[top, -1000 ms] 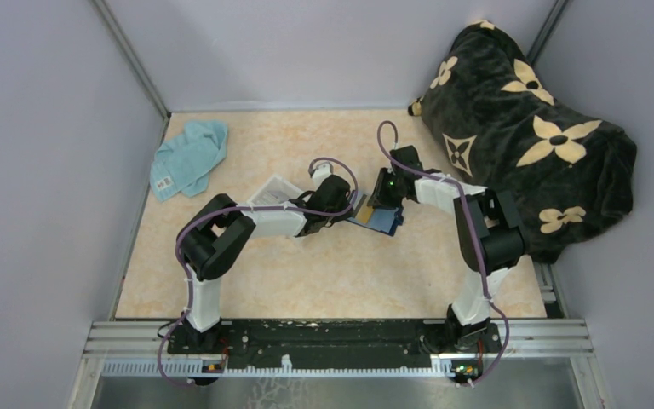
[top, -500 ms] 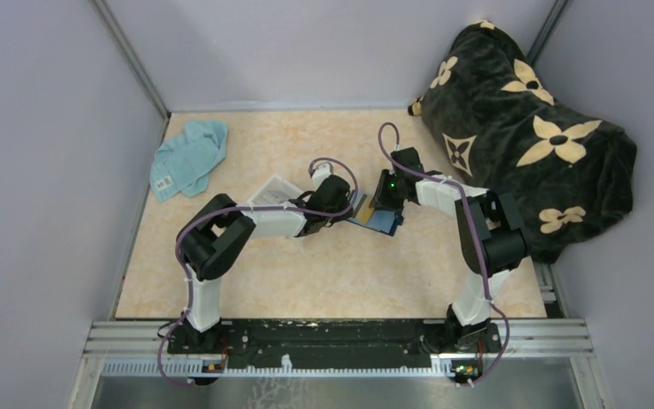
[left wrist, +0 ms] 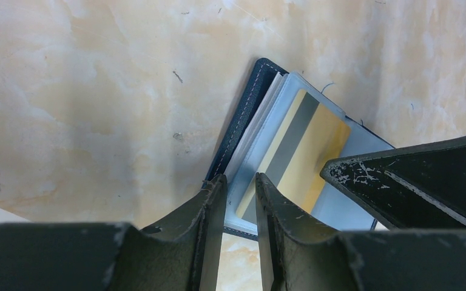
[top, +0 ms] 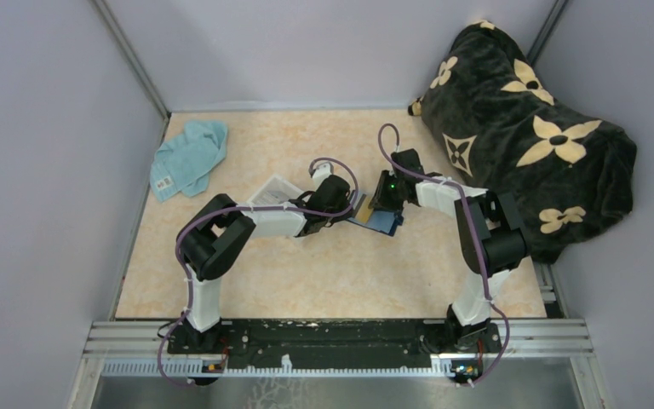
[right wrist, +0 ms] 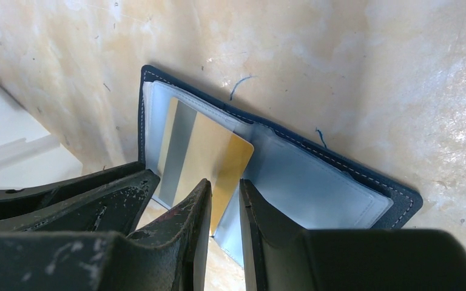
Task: Put the credit cards into the card holder
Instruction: Insert the credit card into the card holder.
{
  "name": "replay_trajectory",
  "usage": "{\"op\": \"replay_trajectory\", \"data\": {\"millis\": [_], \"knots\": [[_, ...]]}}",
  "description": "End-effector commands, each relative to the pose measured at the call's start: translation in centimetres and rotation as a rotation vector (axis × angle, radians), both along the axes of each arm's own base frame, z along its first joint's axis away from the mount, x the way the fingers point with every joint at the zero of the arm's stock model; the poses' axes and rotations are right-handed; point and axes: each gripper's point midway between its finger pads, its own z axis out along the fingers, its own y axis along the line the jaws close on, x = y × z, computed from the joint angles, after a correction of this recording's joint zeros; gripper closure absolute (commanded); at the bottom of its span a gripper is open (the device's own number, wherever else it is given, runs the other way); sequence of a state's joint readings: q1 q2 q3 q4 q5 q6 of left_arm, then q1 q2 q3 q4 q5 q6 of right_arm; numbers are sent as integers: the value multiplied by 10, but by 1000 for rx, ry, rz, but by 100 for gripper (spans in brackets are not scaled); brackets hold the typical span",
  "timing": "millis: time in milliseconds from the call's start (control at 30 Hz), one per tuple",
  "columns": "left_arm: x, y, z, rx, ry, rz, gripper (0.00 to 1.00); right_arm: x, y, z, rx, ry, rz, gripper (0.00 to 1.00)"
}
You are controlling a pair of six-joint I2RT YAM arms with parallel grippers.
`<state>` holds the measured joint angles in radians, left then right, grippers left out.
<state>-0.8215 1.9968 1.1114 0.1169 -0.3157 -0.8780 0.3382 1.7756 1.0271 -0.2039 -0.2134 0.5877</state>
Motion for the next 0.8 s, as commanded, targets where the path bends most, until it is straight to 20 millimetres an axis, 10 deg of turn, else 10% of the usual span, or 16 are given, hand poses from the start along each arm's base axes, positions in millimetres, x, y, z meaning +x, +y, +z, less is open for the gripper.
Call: {"op": "replay_trajectory", "data": {"millis": [0,767], "knots": [[-114,142,-146,548,482,-17,65,9,12,8,41,-38,16,75],[-108,143,-122,534,437,8,56,12,25,22,19,-66,60,74]]}}
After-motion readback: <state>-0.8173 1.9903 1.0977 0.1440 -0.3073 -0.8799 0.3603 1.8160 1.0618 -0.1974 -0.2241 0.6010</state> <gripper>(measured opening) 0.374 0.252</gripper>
